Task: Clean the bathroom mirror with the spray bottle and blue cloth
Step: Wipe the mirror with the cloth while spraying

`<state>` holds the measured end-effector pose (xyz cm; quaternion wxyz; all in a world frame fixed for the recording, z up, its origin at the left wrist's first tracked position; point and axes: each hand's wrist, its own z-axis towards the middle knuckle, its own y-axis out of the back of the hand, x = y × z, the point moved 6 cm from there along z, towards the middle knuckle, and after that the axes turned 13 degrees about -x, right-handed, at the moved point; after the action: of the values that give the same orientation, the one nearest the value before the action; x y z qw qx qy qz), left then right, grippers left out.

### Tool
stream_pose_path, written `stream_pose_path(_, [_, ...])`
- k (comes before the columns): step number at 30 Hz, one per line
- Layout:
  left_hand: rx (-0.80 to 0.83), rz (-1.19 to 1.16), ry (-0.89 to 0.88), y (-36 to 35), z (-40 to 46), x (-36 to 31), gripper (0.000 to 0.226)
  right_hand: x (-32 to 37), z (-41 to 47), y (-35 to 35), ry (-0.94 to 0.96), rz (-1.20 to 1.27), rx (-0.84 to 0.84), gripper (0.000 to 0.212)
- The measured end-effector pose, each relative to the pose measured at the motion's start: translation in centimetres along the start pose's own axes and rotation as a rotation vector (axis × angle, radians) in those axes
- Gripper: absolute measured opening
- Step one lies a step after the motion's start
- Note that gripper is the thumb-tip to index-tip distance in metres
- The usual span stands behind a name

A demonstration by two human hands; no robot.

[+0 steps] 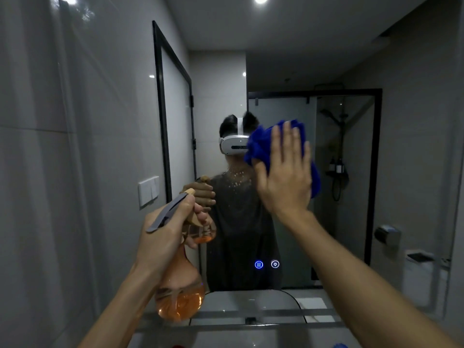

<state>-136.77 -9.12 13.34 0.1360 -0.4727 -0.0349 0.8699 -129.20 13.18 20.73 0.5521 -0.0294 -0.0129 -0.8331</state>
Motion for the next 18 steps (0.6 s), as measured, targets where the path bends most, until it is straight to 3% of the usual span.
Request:
stream_pose_path(5, [0.013,-0.051,0.019,0.6,-0.5,-0.2,0.025,6.6,-8.1,-1.4,0.452,0.087,0.173,0.069])
stream_pose_path(8, [0.028,-0.058,0.036,0.6,-0.8,-0.1,0.026,6.6,-12.1,-1.8,0.725,0.101,0.242,0.065])
stream_pose_path(11, [0.027,-0.040,0.036,1.0,-0.7,0.1,0.026,4.6,-11.5,-1.7,0.843,0.089,0.244,0.068])
stream_pose_path(15, [-0.004,-0.028,0.020,2.1,0.1,-0.2,0.027,-0.3,-4.6,-0.7,0.708,0.012,0.115,0.069])
stream_pose_path(18, [0.001,-0.020,-0.003,2.6,0.7,-0.7,0.029,-4.1,2.6,0.2,0.366,-0.044,0.069,0.074])
